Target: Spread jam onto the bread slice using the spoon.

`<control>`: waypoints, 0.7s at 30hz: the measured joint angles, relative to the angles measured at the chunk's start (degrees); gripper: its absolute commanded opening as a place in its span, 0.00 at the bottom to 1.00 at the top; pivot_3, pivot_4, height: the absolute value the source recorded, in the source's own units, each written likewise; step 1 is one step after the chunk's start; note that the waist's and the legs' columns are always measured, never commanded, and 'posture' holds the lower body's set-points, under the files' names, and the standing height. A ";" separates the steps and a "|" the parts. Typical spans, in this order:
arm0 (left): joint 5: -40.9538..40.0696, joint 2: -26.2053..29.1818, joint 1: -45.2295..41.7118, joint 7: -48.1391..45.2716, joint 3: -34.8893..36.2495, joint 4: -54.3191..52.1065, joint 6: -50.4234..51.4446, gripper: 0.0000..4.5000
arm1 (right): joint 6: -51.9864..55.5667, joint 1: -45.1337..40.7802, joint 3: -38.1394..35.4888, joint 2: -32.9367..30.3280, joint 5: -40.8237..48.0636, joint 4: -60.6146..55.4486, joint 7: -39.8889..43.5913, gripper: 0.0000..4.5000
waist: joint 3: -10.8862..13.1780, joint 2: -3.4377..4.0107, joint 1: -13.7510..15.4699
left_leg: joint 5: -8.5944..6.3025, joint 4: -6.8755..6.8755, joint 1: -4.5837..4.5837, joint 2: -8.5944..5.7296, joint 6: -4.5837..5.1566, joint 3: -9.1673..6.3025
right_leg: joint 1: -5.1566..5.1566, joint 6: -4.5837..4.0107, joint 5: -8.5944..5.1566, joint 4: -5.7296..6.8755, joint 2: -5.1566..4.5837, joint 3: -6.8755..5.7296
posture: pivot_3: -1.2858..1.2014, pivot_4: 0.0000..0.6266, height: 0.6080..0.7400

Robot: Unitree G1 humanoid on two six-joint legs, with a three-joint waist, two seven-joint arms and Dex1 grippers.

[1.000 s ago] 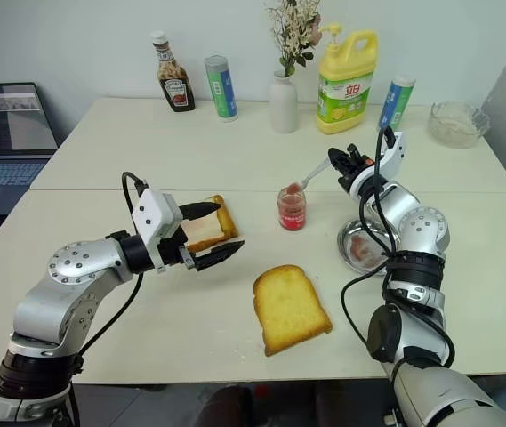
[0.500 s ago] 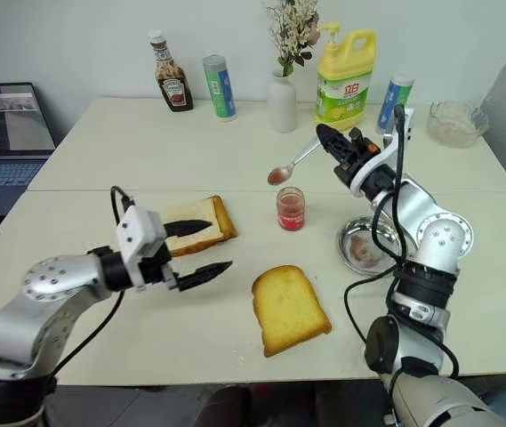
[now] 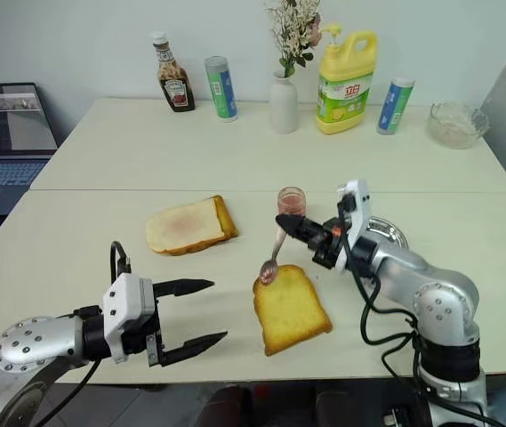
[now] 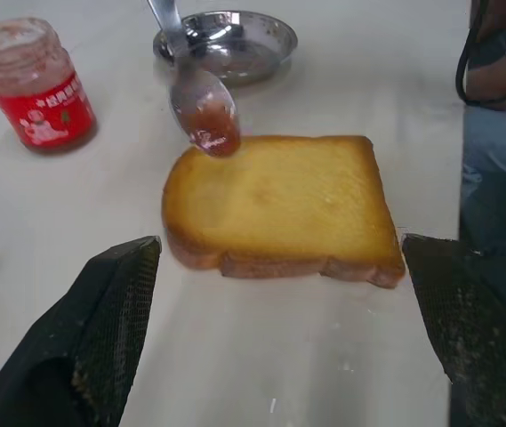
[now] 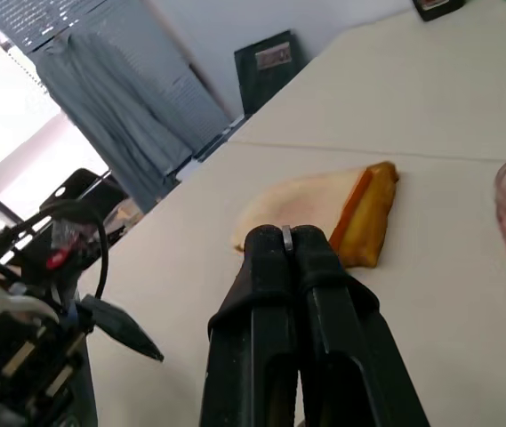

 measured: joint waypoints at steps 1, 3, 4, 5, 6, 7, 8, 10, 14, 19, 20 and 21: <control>0.64 0.01 0.21 -0.59 -0.16 0.04 -1.24 1.00 | -1.88 0.33 1.28 -0.87 -1.91 -0.50 2.07 0.01 | 0.00 0.00 0.01 | 0.00 0.01 0.00 0.00 0.00 0.00 | 0.00 0.00 0.00 0.00 0.00 0.00 | 0.52 0.24 1.00; 1.47 0.02 0.26 -1.34 -0.57 0.08 -2.93 1.00 | -5.86 0.96 3.34 -2.96 -5.64 -1.75 6.29 0.01 | 0.00 -0.01 0.05 | 0.00 0.03 0.01 0.00 0.00 -0.01 | 0.02 0.01 0.00 0.00 0.00 -0.01 | 0.52 0.24 1.00; 1.65 0.02 0.25 -1.61 -0.79 0.13 -3.28 1.00 | -7.33 1.23 4.01 -3.62 -6.80 -2.06 7.76 0.01 | 0.00 -0.01 0.05 | 0.00 0.05 0.03 0.00 0.00 -0.01 | 0.04 0.01 0.00 0.00 0.00 -0.01 | 0.52 0.24 1.00; 1.76 0.02 0.12 -1.70 -1.16 0.15 -3.59 1.00 | -8.86 1.58 4.91 -4.62 -8.24 -2.61 9.57 0.01 | 0.00 -0.01 0.07 | 0.00 0.06 0.04 0.00 0.00 0.00 | 0.04 0.01 0.00 0.00 0.00 0.00 | 0.52 0.24 1.00; 1.82 0.03 -0.02 -1.75 -1.22 0.20 -3.76 1.00 | -10.15 1.95 5.68 -5.70 -9.55 -3.34 11.29 0.01 | 0.00 -0.01 0.08 | 0.00 0.06 0.04 0.00 0.00 0.00 | 0.04 0.01 0.00 0.00 0.00 -0.01 | 0.52 0.24 1.00; 1.92 0.05 -0.24 -1.75 -1.22 0.28 -3.84 1.00 | -11.19 2.17 6.35 -6.82 -10.46 -4.08 12.63 0.01 | 0.00 -0.01 0.09 | 0.00 0.06 0.04 0.00 0.00 0.00 | 0.04 0.01 0.00 0.01 0.00 0.00 | 0.52 0.24 1.00; 2.03 0.09 -0.56 -1.77 -1.24 0.39 -3.91 1.00 | -11.94 2.27 6.81 -7.56 -11.25 -4.68 13.75 0.01 | -0.01 -0.01 0.10 | 0.00 0.06 0.04 0.00 0.00 -0.01 | 0.04 0.01 0.00 0.01 0.00 -0.01 | 0.52 0.24 1.00; 2.21 0.13 -1.23 -1.76 -1.26 0.81 -4.13 1.00 | -13.54 2.38 7.36 -9.22 -12.77 -5.83 15.84 0.01 | -0.01 -0.01 0.20 | 0.00 0.06 0.05 0.00 0.00 -0.01 | 0.05 0.01 0.00 0.01 0.01 -0.01 | 0.52 0.24 1.00; 2.46 0.14 -2.54 -1.75 -1.31 2.38 -4.35 1.00 | -16.01 3.35 8.14 -11.89 -15.54 -6.71 19.25 0.01 | -0.01 -0.03 0.44 | 0.00 0.07 0.05 0.00 0.00 0.00 | 0.05 0.01 0.01 0.01 0.01 0.00 | 0.52 0.24 1.00; 2.47 0.64 -2.93 -2.32 -1.63 2.43 -4.94 1.00 | -18.07 3.36 8.95 -14.40 -17.60 -8.06 22.52 0.01 | -0.01 -0.03 0.48 | 0.00 0.07 0.05 0.00 0.00 -0.01 | 0.05 0.01 0.01 0.01 0.01 -0.01 | 0.52 0.24 1.00; 2.47 0.69 -2.95 -2.46 -1.76 2.43 -4.96 1.00 | -18.49 3.27 8.94 -15.19 -18.00 -8.35 23.04 0.01 | -0.01 -0.03 0.49 | 0.00 0.07 0.05 -0.01 0.00 -0.01 | 0.06 0.01 0.01 0.01 0.01 -0.01 | 0.52 0.24 1.00; 2.49 0.75 -3.07 -2.59 -1.97 2.45 -4.97 1.00 | -18.66 3.11 8.90 -15.67 -18.28 -8.50 23.49 0.01 | -0.02 -0.03 0.49 | 0.00 0.08 0.06 -0.01 0.00 -0.01 | 0.07 0.01 0.01 0.01 0.00 -0.01 | 0.52 0.24 1.00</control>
